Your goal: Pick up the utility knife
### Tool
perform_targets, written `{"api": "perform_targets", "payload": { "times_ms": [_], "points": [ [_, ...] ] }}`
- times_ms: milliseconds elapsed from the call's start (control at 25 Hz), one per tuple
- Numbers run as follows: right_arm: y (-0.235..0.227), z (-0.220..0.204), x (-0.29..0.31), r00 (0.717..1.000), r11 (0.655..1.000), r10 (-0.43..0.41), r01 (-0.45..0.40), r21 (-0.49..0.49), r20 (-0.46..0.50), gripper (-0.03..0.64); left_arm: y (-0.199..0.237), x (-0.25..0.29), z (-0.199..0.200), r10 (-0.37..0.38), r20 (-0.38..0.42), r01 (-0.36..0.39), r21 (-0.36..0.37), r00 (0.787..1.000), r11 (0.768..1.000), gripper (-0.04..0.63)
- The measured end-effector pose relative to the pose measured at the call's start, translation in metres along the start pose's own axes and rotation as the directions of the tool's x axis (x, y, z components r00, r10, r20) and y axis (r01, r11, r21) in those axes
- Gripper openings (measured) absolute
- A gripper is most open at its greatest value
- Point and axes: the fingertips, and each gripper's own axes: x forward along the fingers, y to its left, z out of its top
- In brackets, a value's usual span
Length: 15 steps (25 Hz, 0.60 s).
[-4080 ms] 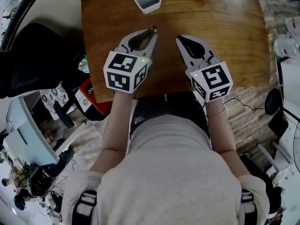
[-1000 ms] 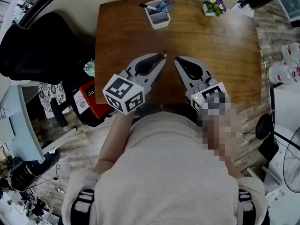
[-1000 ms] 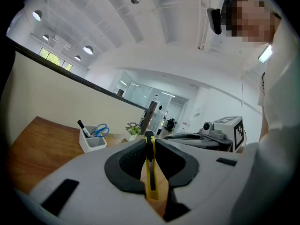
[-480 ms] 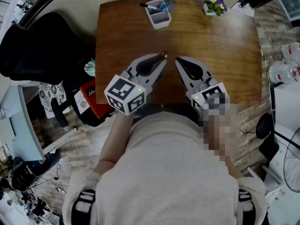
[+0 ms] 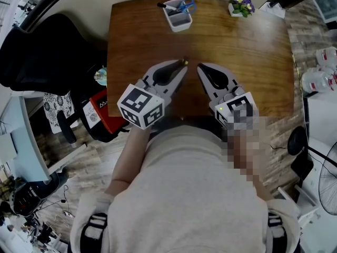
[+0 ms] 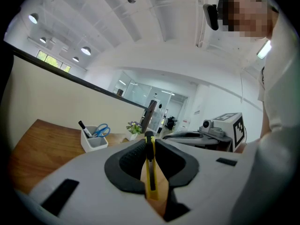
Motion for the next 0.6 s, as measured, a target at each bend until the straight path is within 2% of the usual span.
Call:
{"api": "perform_targets", "payload": {
  "times_ms": [600],
  "points": [
    [0.0026, -0.0027, 0.0004, 1.000, 1.000, -0.002, 0.002, -0.001, -0.016, 0.012, -0.0008, -0.0013, -0.0026, -0.012, -0.011, 0.012, -0.004, 1.000, 1.000, 0.074]
  ]
}}
